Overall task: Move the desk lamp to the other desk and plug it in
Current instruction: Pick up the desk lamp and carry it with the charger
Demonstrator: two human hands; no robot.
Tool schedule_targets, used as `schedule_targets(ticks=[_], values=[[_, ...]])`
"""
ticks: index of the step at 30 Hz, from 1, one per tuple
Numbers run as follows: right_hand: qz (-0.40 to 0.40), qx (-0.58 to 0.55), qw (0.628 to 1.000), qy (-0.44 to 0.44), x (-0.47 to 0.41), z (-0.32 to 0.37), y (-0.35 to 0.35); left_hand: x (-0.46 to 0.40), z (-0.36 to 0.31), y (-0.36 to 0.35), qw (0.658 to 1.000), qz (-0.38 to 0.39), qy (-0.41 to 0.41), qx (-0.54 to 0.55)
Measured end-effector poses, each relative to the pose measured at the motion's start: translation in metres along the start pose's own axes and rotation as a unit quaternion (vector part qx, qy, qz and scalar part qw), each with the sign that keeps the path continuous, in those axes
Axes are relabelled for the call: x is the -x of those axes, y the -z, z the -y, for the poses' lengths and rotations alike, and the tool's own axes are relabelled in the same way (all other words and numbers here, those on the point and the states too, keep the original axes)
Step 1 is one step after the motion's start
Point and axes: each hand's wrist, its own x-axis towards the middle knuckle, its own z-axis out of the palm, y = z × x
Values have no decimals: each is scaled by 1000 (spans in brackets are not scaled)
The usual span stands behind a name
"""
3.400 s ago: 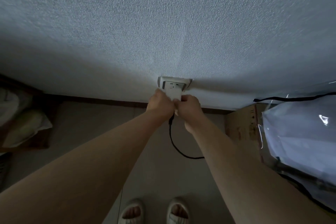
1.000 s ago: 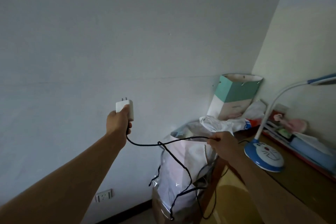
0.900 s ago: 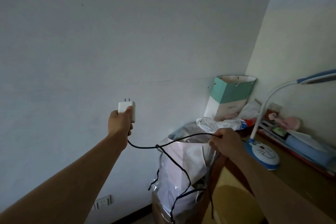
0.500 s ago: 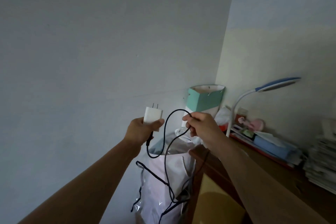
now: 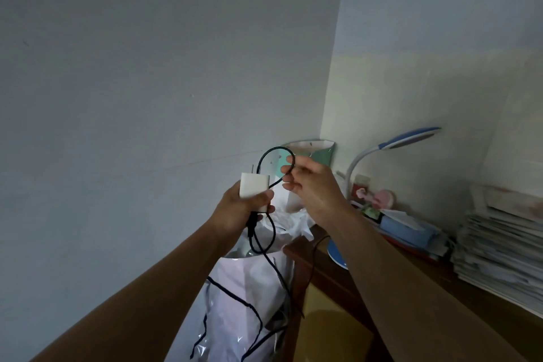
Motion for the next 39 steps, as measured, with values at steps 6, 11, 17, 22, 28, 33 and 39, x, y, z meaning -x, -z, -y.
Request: schedule_targets(ticks=[6,11,17,22,28,33,39], values=[[102,150,977,-113,19,-32,17,-15,-4,1,996,-59,-25,61],[272,260,912,-163,31,-55,16,-23,-10,-1,990,-110,-31,86],[339,352,862,-139,33,-70,37,-29,-22,10,969,-174,-22,173],[187,418,876,-147,17,-85,79,-33,-25,37,974,-205,-31,96],[-16,404,908,-109,-17,-69,99,-30,-6,52,986,-162,-11,-36],[-126,286,938,-149,-50,-57,92,-38,16,46,982,-100,15,-159],[-145,233,954,-118,-61,-50,71,-63,39,29,987,-68,52,-133]])
